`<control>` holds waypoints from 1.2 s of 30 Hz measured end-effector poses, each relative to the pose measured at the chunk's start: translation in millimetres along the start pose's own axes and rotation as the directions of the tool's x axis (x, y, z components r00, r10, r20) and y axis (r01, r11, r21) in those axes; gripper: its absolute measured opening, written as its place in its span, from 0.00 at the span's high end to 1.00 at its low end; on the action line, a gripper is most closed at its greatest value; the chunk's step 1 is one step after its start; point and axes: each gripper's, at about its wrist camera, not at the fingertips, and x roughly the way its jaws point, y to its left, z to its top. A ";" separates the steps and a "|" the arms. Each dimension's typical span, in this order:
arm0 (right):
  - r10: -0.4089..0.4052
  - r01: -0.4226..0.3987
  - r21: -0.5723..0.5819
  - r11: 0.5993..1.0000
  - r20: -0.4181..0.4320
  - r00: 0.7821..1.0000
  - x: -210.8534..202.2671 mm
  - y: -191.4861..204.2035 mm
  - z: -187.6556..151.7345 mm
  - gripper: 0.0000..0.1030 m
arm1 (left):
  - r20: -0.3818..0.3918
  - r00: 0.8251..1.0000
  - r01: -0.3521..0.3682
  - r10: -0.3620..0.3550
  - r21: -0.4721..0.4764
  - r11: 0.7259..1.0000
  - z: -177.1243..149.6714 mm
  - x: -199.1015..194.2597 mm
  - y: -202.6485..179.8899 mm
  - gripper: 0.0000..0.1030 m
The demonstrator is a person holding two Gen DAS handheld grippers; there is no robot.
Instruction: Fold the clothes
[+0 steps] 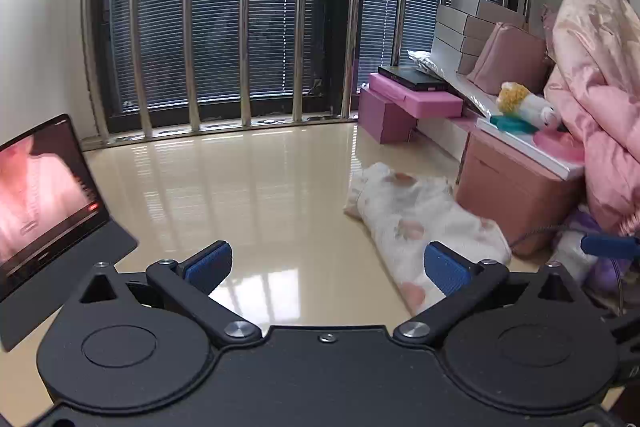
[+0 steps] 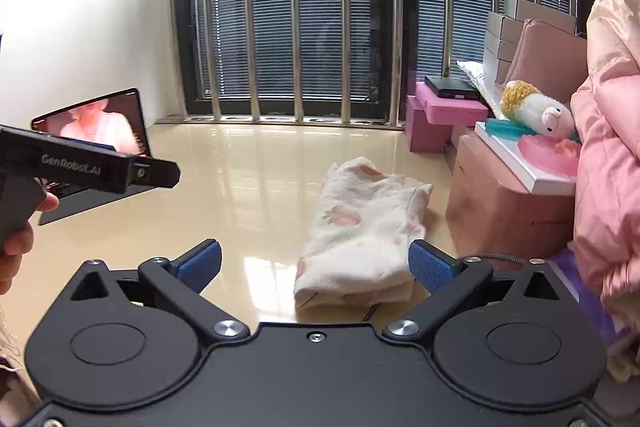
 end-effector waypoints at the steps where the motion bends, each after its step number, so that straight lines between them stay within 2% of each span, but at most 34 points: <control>1: -0.001 0.001 0.014 1.000 -0.006 1.000 -9.6 7.1 -8.0 0.02 | -0.002 1.000 -0.002 0.002 0.003 1.000 -11.6 -16.1 -2.9 0.00; 5: -0.013 0.015 0.052 0.999 -0.041 0.999 -33.4 31.8 -35.2 0.02 | -0.006 0.997 -0.081 0.081 -0.035 0.996 -61.3 -70.8 -2.8 0.00; 7: -0.001 0.006 0.060 0.998 -0.077 0.997 -37.0 39.1 -45.1 0.02 | -0.033 0.992 -0.120 0.118 -0.065 0.991 -81.1 -87.6 -0.7 0.00; 12: 0.017 -0.007 0.071 0.997 -0.135 0.991 -44.9 54.1 -62.1 0.02 | -0.051 0.986 -0.161 0.156 -0.106 0.981 -111.5 -116.1 4.7 0.00; 18: 0.016 -0.006 0.064 0.998 -0.153 0.988 -52.1 62.0 -65.7 0.02 | -0.063 0.986 -0.163 0.155 -0.159 0.974 -121.9 -132.5 10.6 0.00; 36: 0.003 0.003 0.039 0.999 -0.155 0.988 -62.6 71.2 -70.5 0.02 | -0.059 0.990 -0.140 0.132 -0.169 0.976 -129.7 -142.3 4.3 0.00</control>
